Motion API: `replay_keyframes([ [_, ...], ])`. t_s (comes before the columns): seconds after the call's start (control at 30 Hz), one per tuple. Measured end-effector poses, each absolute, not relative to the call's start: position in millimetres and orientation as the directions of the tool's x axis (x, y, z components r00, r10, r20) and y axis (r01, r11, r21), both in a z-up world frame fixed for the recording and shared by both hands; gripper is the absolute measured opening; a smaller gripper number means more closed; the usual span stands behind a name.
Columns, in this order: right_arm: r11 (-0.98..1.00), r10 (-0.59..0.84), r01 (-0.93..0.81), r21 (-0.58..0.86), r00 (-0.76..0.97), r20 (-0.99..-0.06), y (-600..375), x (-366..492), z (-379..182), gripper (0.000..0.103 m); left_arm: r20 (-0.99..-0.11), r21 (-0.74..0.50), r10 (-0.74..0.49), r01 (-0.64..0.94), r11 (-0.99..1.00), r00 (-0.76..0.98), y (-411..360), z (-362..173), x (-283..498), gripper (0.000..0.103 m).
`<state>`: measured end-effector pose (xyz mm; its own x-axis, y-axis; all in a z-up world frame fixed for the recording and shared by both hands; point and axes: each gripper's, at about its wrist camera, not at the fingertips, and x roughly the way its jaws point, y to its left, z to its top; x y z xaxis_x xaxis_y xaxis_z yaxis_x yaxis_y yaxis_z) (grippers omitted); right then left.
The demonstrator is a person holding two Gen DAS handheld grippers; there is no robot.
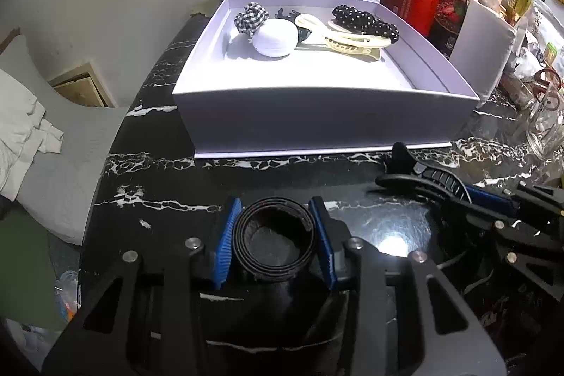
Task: Organize objects
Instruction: 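Grasp the black elastic hair band with the left gripper while the right gripper grasps the black claw clip, then carry the hair band and claw clip with both grippers toward the box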
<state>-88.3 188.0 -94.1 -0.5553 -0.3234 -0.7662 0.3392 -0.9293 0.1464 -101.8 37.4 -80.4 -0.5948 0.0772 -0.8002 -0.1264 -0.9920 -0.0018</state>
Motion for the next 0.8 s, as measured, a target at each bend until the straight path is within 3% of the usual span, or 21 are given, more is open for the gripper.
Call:
replay_keyframes([
  [0.27,-0.947,-0.259,0.309,0.086,-0.576,-0.775,194,-79,-95,0.017,-0.797,0.017,0.097,-0.183,-0.983,-0.596,49,-80,-95,0.038],
  [0.53,-0.933,-0.294,0.343,0.106,-0.562,-0.773,193,-77,-97,0.019,-0.792,-0.015,0.155,-0.234,-0.972,-0.590,55,-81,-93,0.040],
  [0.6,-0.932,-0.294,0.347,0.103,-0.561,-0.773,192,-78,-97,0.023,-0.790,-0.015,0.157,-0.237,-0.971,-0.593,55,-82,-94,0.046],
  [0.67,-0.928,-0.294,0.362,0.090,-0.560,-0.775,190,-79,-97,0.044,-0.792,-0.016,0.158,-0.239,-0.971,-0.590,55,-83,-94,0.056],
  [0.7,-0.925,-0.293,0.370,0.081,-0.562,-0.774,188,-81,-96,0.048,-0.794,-0.013,0.154,-0.237,-0.972,-0.588,55,-83,-94,0.062],
  [0.8,-0.924,-0.288,0.376,0.063,-0.579,-0.763,186,-86,-92,0.049,-0.793,-0.017,0.155,-0.233,-0.972,-0.590,54,-84,-95,0.066],
])
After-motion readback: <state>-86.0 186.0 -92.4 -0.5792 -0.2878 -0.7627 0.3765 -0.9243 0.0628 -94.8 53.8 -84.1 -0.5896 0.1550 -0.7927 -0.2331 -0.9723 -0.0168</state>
